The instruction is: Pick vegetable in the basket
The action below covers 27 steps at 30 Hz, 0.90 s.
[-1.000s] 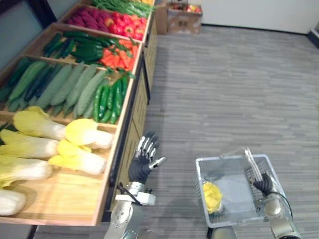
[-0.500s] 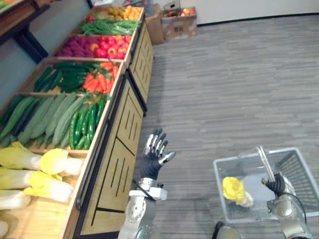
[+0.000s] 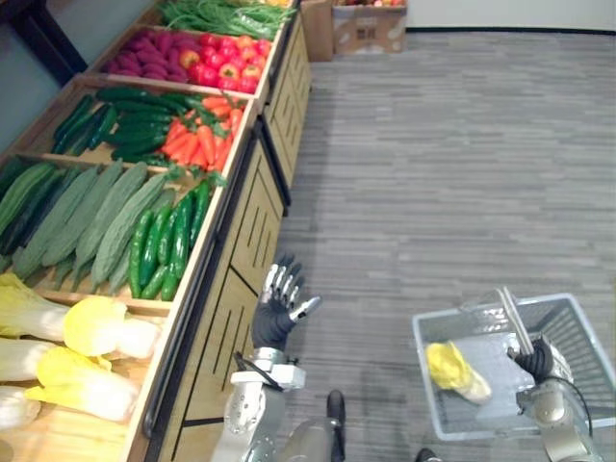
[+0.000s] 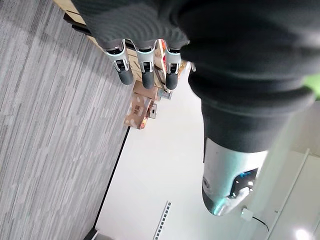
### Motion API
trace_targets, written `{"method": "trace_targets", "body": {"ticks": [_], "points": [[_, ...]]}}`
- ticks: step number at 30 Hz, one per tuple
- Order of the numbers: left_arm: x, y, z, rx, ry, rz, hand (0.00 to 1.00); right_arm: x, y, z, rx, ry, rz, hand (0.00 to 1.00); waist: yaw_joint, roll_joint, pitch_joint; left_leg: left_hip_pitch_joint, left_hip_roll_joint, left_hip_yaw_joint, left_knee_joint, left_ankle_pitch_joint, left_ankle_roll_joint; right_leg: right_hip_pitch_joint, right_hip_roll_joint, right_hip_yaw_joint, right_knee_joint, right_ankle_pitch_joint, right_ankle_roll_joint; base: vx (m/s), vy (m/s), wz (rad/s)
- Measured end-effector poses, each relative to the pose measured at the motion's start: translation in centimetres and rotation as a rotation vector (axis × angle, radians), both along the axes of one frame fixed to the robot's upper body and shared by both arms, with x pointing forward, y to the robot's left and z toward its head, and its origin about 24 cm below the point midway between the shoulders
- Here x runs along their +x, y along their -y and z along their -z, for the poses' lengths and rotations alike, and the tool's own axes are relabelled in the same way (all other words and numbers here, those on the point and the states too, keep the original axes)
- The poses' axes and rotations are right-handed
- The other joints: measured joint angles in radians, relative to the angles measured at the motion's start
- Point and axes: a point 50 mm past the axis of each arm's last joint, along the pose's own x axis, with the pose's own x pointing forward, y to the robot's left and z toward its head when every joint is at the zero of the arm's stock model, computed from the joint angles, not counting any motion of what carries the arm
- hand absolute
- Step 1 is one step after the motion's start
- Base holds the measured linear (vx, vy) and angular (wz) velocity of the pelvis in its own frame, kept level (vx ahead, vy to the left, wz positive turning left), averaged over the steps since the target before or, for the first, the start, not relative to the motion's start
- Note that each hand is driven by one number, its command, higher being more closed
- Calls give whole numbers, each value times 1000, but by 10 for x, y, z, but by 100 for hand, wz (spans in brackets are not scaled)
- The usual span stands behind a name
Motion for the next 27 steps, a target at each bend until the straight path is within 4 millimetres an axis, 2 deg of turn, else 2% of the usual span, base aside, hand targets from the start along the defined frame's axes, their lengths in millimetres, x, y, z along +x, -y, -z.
{"method": "trace_targets", "body": {"ticks": [1, 2, 3, 4, 5, 6, 7, 8, 9, 10, 11, 12, 13, 14, 15, 17, 18, 19, 20, 21, 23, 24, 25, 26, 27], "points": [[-1, -1, 0, 3, 0, 0, 0, 5, -4, -1, 6, 10, -12, 100, 5, -14, 7, 5, -3, 3, 19, -27, 0, 7, -7, 5, 10, -3, 5, 167, 70, -27], [-3, 0, -3, 2, 11, 5, 0, 7, -10, 0, 18, 13, -25, 100, 9, -22, 6, 10, -8, 15, 38, -64, 0, -1, -26, 22, 54, -26, 28, 124, 61, -18], [-4, 1, -5, 6, 19, 11, 0, 7, -13, 1, 27, 13, -27, 100, 10, -26, 5, 12, -11, 22, 50, -85, -4, -13, -37, 31, 90, -44, 33, 111, 67, -23], [-5, 3, -6, 22, 25, 23, 0, 7, -17, 5, 41, 6, -33, 100, 11, -27, 5, 16, -14, 28, 70, -119, 6, -63, -59, 51, 212, -69, 43, 120, 88, -20], [-5, 4, -6, 46, 26, 34, 0, 6, -22, 9, 59, -4, -33, 100, 11, -30, 5, 33, -17, 33, 69, -134, 11, -141, -89, 82, 383, -71, 39, 130, 100, -16], [-6, 2, -7, 58, 29, 38, 0, 5, -26, 11, 70, -9, -34, 100, 8, -40, 4, 43, -25, 36, 68, -141, 15, -182, -109, 103, 483, -68, 36, 209, 116, -8], [-8, -1, -9, 84, 36, 44, 0, 3, -33, 16, 95, -16, -35, 100, 6, -74, 1, 69, -46, 44, 69, -159, 23, -250, -151, 148, 642, -43, 25, 206, 73, 0], [-8, -3, -9, 103, 34, 50, 0, 2, -36, 19, 108, -25, -35, 100, 6, -96, 2, 91, -55, 39, 74, -175, 27, -280, -166, 176, 728, 1, 21, 283, 59, 11], [-9, -4, -8, 116, 32, 57, 0, 1, -36, 22, 111, -39, -30, 100, 5, -98, 2, 112, -57, 17, 83, -184, 34, -299, -163, 196, 788, 79, 14, 283, 37, 41], [-9, -4, -9, 124, 34, 62, 0, -2, -34, 25, 113, -55, -19, 100, 1, -96, 1, 147, -52, -19, 76, -189, 35, -321, -157, 206, 861, 210, -3, 360, 42, 72], [-8, -4, -10, 122, 39, 61, 0, -5, -33, 27, 113, -64, -11, 100, -5, -93, -1, 175, -45, -54, 61, -194, 43, -342, -151, 204, 922, 212, -32, 319, 33, 73], [-8, -4, -10, 121, 40, 60, 0, -5, -32, 27, 113, -64, -11, 100, -5, -94, -1, 186, -43, -68, 56, -198, 46, -357, -144, 201, 939, 158, -44, 318, 9, 70], [-8, -6, -9, 123, 36, 50, 0, -5, -32, 27, 114, -64, -10, 100, -3, -98, -4, 214, -42, -92, 32, -199, 45, -389, -131, 184, 930, 63, -70, 297, -18, 63], [-9, -6, -9, 122, 34, 49, 0, -5, -31, 26, 115, -59, -2, 100, -3, -91, -2, 239, -39, -117, 10, -198, 44, -413, -114, 153, 871, 17, -83, 287, -33, 65], [-9, -6, -9, 122, 33, 49, 0, -5, -30, 26, 115, -59, 2, 100, -6, -86, -2, 247, -37, -132, 4, -198, 44, -422, -107, 142, 825, 7, -88, 279, -69, 74], [-8, -5, -10, 120, 38, 49, 0, -6, -28, 26, 112, -59, 7, 100, -16, -73, -4, 262, -28, -177, -8, -205, 32, -447, -80, 139, 631, 6, -90, 296, -120, 85], [-6, -5, -10, 119, 39, 41, 0, -6, -28, 26, 112, -58, 8, 100, -17, -68, -4, 266, -11, -215, -6, -224, 0, -460, -56, 184, 384, 31, -56, 321, -178, 77], [-6, -6, -10, 119, 37, 39, 0, -6, -28, 26, 112, -59, 8, 100, -17, -67, -4, 269, -8, -225, -6, -229, -7, -462, -53, 195, 350, 38, -47, 339, -212, 80], [-6, -6, -8, 119, 30, 32, 0, -7, -28, 26, 112, -60, 9, 100, -17, -67, -4, 277, 4, -247, -4, -241, -28, -466, -48, 227, 257, 60, -19, 408, -322, 67], [-6, -6, -5, 120, 16, 29, 0, -9, -25, 27, 113, -62, 21, 100, -18, -69, -5, 299, 27, -281, -3, -264, -68, -462, -47, 262, 134, 102, 4, 430, -359, 74], [-6, -5, -1, 122, -2, 31, 0, -14, -22, 28, 112, -69, 42, 100, -22, -80, -9, 338, 46, -310, -4, -290, -113, -450, -50, 277, 103, 154, 5, 464, -433, 70], [-6, -6, 1, 123, -11, 28, 0, -17, -20, 29, 110, -80, 49, 100, -25, -93, -18, 359, 56, -323, -6, -306, -139, -448, -47, 290, 126, 232, 9, 501, -510, 63], [-5, -2, 7, 93, -40, 14, 0, -20, -10, 28, 95, -89, 76, 100, -26, -36, -25, 373, 117, -341, -5, -306, -166, -454, -6, 256, 211, 220, 3, 486, -509, 45], [-5, 4, 7, 66, -37, 15, 0, -20, -6, 28, 96, -90, 102, 100, -26, -11, -38, 356, 159, -340, 0, -260, -209, -475, 22, 231, 265, 168, -24, 460, -501, 27], [-4, 6, 6, 58, -30, 16, 0, -19, -5, 28, 96, -90, 107, 100, -28, -9, -39, 347, 170, -343, 12, -232, -212, -483, 27, 218, 292, 143, -39, 471, -588, 31]]}}
